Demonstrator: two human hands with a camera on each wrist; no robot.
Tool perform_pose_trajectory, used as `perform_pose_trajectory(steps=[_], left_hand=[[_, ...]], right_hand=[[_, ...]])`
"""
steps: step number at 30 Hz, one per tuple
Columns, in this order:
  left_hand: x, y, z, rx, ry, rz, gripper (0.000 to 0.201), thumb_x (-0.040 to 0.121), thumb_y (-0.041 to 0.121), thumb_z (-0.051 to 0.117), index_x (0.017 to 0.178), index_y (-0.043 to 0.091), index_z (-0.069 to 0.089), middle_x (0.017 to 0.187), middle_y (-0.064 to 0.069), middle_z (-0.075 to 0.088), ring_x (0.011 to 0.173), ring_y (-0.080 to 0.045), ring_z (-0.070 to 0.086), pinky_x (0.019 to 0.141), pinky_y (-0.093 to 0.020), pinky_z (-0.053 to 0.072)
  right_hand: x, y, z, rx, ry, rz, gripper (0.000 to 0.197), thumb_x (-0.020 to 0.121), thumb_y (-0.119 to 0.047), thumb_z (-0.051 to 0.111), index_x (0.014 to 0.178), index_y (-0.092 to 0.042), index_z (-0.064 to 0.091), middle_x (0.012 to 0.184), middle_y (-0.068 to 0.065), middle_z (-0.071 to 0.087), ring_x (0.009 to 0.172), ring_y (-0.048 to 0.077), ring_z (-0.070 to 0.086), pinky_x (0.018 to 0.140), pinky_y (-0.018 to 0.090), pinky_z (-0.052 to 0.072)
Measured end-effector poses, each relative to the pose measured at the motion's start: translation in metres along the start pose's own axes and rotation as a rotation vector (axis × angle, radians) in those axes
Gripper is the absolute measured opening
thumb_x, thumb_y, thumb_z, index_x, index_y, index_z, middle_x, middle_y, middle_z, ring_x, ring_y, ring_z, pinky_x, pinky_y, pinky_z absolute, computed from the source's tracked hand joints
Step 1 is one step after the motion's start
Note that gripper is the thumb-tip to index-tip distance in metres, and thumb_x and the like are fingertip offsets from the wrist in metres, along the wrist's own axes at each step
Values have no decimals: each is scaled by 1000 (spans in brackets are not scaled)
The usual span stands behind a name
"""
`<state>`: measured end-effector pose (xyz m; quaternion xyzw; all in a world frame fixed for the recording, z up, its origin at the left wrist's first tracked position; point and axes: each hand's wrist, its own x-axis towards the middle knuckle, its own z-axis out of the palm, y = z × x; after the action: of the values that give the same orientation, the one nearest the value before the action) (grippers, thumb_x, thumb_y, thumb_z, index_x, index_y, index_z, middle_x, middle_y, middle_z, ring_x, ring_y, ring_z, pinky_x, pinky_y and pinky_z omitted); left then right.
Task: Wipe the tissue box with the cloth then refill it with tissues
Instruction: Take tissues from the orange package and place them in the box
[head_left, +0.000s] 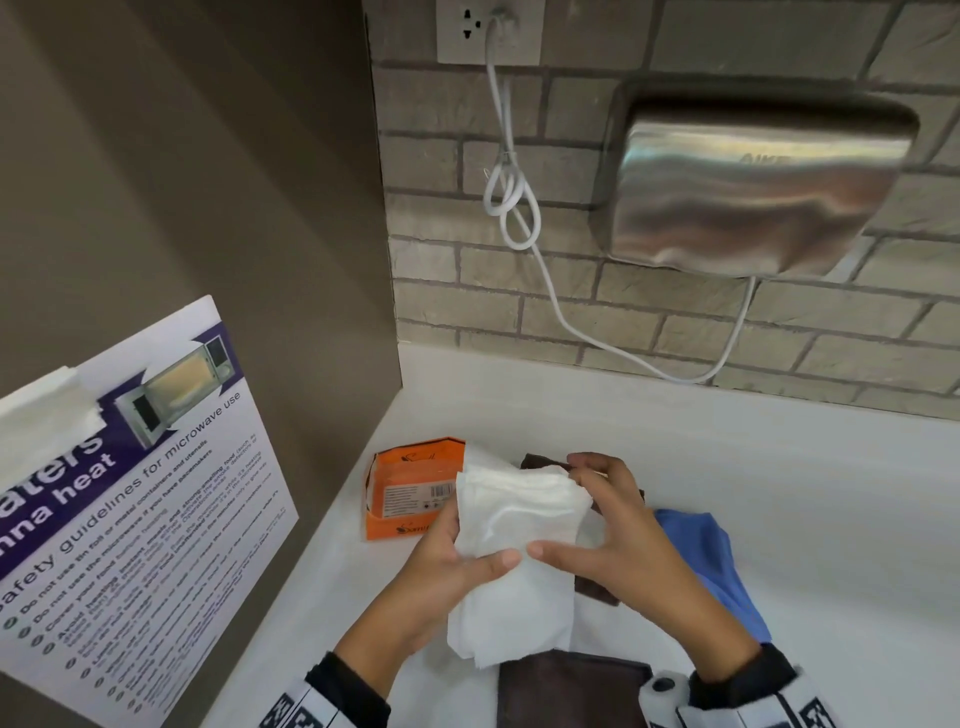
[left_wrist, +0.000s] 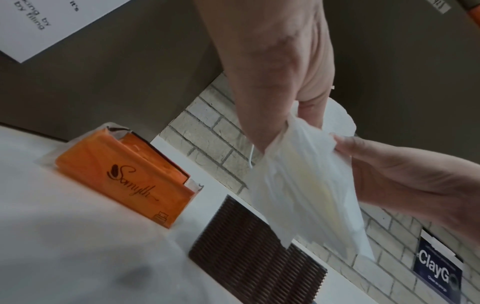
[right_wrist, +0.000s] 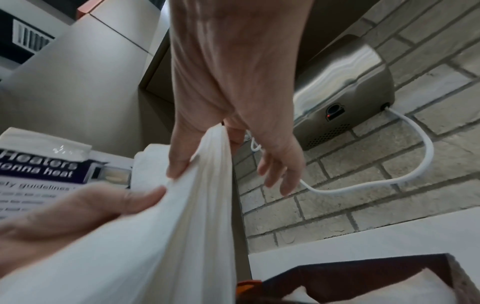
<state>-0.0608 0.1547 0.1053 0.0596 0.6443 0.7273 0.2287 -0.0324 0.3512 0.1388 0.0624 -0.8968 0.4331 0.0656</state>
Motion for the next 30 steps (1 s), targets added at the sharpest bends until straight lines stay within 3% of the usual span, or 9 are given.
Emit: perform_pose_trajectory(steps=[3, 6, 9, 13, 18, 23, 25, 28, 30], left_hand=[[0, 0, 1, -36, 18, -4, 68, 66, 21, 82, 123, 41, 50, 116, 4, 68, 104, -18, 68, 82, -40, 60], [-1, 1, 2, -55, -1, -14, 69, 67, 19, 84, 125, 39, 51, 116, 2, 68, 105, -20, 68, 85, -44, 58], [-2, 0, 2, -47, -4, -30, 74, 64, 23, 87, 127, 36, 49, 120, 0, 66, 110, -24, 65, 91, -49, 56], [-4, -1, 3, -88, 30, -33, 69, 61, 17, 82, 121, 33, 52, 120, -1, 66, 110, -24, 65, 93, -46, 55], [-4, 0, 6, -112, 50, -23, 66, 59, 17, 82, 116, 35, 53, 120, 0, 64, 110, -24, 63, 87, -40, 57], [-6, 3, 4, -225, -15, -65, 67, 66, 10, 79, 124, 31, 53, 118, -5, 68, 104, -27, 69, 81, -42, 59], [-9, 3, 3, -320, -44, -75, 64, 64, 10, 79, 120, 29, 54, 112, -5, 71, 100, -27, 71, 77, -40, 60], [-11, 6, 2, -568, -81, -82, 77, 58, 45, 84, 126, 21, 56, 119, -11, 70, 108, -32, 68, 80, -43, 59], [-10, 12, 2, -697, -79, -112, 74, 74, 66, 60, 128, 15, 59, 127, -15, 65, 115, -35, 63, 93, -47, 54]], right_hand=[[-7, 3, 9, -99, 205, -101, 45, 66, -55, 73, 105, -43, 56, 130, -15, 32, 125, 9, 42, 101, 33, 44], [-14, 3, 18, -205, 316, -210, 46, 77, -54, 61, 115, -29, 59, 136, -7, 34, 123, 19, 47, 98, 44, 47], [-16, 0, 20, -248, 351, -263, 34, 80, -48, 60, 109, -32, 54, 129, -8, 40, 117, 17, 50, 94, 40, 49], [-17, 4, 23, -208, 287, -334, 29, 73, -31, 66, 98, -39, 53, 106, -24, 52, 101, -3, 48, 84, 29, 44], [-21, 3, 27, 45, 291, -178, 50, 66, -39, 67, 110, -51, 48, 102, -20, 55, 96, 6, 54, 79, 12, 43], [-25, 7, 34, -106, 382, -287, 76, 69, -8, 74, 116, -57, 41, 96, -27, 47, 91, -5, 48, 71, 37, 53], [-23, 9, 34, -69, 378, -253, 70, 72, -10, 72, 117, -53, 43, 93, -26, 47, 90, -6, 48, 74, 36, 53], [-20, 9, 35, -60, 349, -290, 41, 75, -31, 59, 112, -45, 52, 92, -25, 49, 91, -6, 48, 77, 13, 42], [-20, 10, 38, -35, 337, -311, 33, 76, -32, 58, 108, -40, 58, 91, -31, 45, 92, -5, 46, 78, 9, 38]])
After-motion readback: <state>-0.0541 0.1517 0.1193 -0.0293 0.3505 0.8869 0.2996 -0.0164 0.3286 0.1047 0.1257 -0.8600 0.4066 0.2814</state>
